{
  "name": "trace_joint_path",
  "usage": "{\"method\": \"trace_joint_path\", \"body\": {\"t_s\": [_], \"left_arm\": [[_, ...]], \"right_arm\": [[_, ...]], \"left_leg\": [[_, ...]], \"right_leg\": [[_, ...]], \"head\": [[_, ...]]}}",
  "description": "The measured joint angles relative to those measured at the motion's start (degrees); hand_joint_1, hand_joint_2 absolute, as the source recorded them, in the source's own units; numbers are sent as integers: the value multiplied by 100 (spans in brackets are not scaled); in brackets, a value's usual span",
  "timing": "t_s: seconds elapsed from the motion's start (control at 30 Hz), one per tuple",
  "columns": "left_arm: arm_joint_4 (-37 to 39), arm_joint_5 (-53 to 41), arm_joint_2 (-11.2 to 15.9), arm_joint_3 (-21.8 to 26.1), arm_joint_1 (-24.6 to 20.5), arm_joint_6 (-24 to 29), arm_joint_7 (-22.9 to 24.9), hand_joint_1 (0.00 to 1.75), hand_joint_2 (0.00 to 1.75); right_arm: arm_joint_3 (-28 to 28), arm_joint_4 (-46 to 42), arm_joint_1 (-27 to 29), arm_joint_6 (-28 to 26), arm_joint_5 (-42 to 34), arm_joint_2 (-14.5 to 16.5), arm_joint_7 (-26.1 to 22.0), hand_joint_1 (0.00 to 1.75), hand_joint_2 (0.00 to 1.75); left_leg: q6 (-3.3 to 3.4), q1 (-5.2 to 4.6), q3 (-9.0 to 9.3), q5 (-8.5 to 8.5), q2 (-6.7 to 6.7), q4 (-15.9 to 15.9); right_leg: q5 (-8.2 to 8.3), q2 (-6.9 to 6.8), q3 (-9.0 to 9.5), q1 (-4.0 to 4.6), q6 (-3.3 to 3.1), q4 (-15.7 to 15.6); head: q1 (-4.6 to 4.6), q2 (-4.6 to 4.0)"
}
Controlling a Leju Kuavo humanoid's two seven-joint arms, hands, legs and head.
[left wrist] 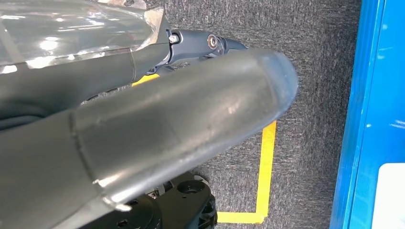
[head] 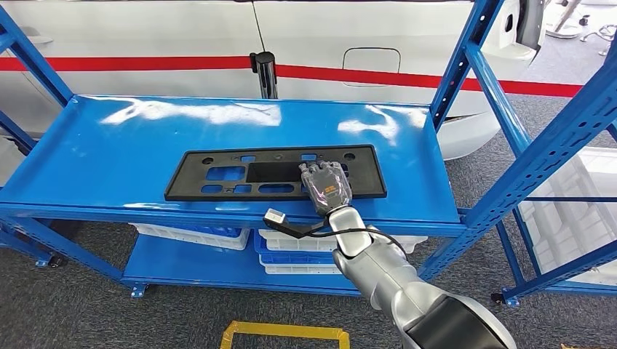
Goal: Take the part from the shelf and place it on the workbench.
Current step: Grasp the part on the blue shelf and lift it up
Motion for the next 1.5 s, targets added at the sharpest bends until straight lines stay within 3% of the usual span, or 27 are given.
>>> {"method": "trace_joint_path", "body": {"t_s": [0.2, 0.43, 0.57, 0.77, 0.87, 0.97, 1.1, 1.27, 1.5], "left_arm": [[0, -8, -5, 5, -1, 28, 2, 0, 0], [0, -7, -33, 41, -1, 55, -2, 0, 0], [0, -8, -45, 90, 0, 84, -3, 0, 0], [0, -11, -63, 140, 0, 116, -7, 0, 0], [1, -37, -70, 144, 3, 113, -29, 0, 0], [0, -57, -75, 144, 20, 56, -73, 0, 0], [-2, -109, -75, 142, 52, -27, -120, 0, 175], [-114, -238, -78, 140, 181, -104, -130, 0, 175], [-337, -308, -81, 140, 310, -92, -136, 0, 175]], "right_arm": [[-373, -473, 192, 0, -271, 2, -514, 175, 175], [-1412, -1589, 383, 20, -2012, 212, -2018, 174, 175], [-1621, -2279, 496, 125, -2884, 255, -2379, 175, 175], [-1687, -2960, 623, 222, -3343, 260, -2543, 175, 175], [-1688, -3386, 766, 556, -4369, 246, -2789, 174, 175], [-1694, -4146, 985, 1525, -6188, 171, -2901, 174, 175], [-1704, -5132, 1400, 2522, -8053, -35, -3055, 175, 175], [-1646, -6306, 2164, 2886, -8850, -382, -3317, 174, 175], [-1502, -7527, 3029, 2912, -8835, -722, -3450, 175, 175]], "left_leg": [[0, 0, -7, 0, -1, 0], [0, 1, -19, 0, 0, 0], [0, 0, -23, 0, -1, 0], [0, 0, -25, 0, 0, 1], [0, 0, -27, 0, -1, 1], [0, 0, -31, 0, -1, 1], [1, -1, -37, -1, -1, 1], [-3, -1, -39, -11, -2, 1], [-5, 0, -40, -20, 0, 0]], "right_leg": [[0, 1, -5, 0, 0, 0], [0, 1, -19, 0, 0, 1], [0, 1, -22, 0, 0, 1], [0, 4, -25, -1, 0, 1], [0, 3, -29, -1, 0, 1], [0, 2, -33, -1, 0, 1], [-1, 3, -38, -2, 1, 1], [-3, 3, -40, -2, 3, 0], [-4, 14, -42, -2, 4, 0]], "head": [[1, 0], [-1, 0], [1, 0], [1, 0], [0, 0], [0, 0], [1, 0], [0, 0], [-1, 0]]}}
